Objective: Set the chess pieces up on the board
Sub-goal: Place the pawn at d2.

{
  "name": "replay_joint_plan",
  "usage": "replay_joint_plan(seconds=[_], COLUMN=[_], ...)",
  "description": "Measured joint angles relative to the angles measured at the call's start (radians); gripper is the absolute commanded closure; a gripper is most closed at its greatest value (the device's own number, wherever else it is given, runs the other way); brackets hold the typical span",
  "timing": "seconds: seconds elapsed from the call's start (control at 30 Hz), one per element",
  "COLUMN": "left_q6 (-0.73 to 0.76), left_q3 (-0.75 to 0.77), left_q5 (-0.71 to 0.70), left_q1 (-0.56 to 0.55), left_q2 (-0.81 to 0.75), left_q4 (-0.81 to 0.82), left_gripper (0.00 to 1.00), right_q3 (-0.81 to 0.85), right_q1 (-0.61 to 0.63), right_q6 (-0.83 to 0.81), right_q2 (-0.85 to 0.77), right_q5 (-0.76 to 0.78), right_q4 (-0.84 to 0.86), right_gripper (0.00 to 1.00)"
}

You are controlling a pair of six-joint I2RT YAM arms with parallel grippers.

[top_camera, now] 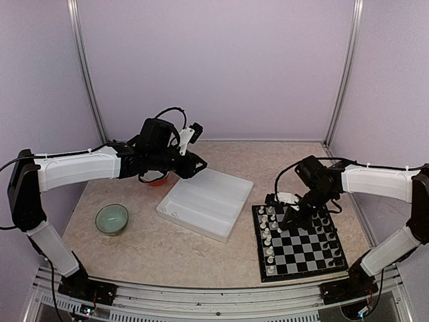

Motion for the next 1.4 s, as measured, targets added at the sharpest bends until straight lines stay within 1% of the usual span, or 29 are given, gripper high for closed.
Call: replay_joint_plan(seconds=[0.17, 0.6, 1.23, 1.27, 1.33, 1.4], left_q6=[0.0, 0.001, 0.002, 0.002, 0.002, 0.001], left_q3=[0.0, 0.0, 0.0, 0.0, 0.0, 0.0], left_q5=[-0.008, -0.014, -0.016, -0.018, -0.024, -0.038], left_q1=[0.0, 0.0, -0.009, -0.01, -0.013, -0.017], left_q2=[0.0, 0.0, 0.0, 0.0, 0.0, 0.0], left_q4=[-0.006, -0.026, -0.034, -0.035, -0.037, -0.039], left_gripper=[0.65, 0.65, 0.65, 0.65, 0.65, 0.65], right_q3=[0.0, 0.004, 0.02, 0.021, 0.029, 0.05], right_q1=[0.031, 0.056, 0.073, 0.073, 0.074, 0.074], right_q6=[0.006, 0.015, 0.034, 0.036, 0.039, 0.042], right_q2=[0.034, 0.088, 0.116, 0.116, 0.116, 0.116], right_q5=[0.018, 0.059, 0.07, 0.07, 0.07, 0.069], right_q4=[0.021, 0.04, 0.059, 0.058, 0.051, 0.033], right_gripper=[1.0, 0.96, 0.78, 0.76, 0.67, 0.63])
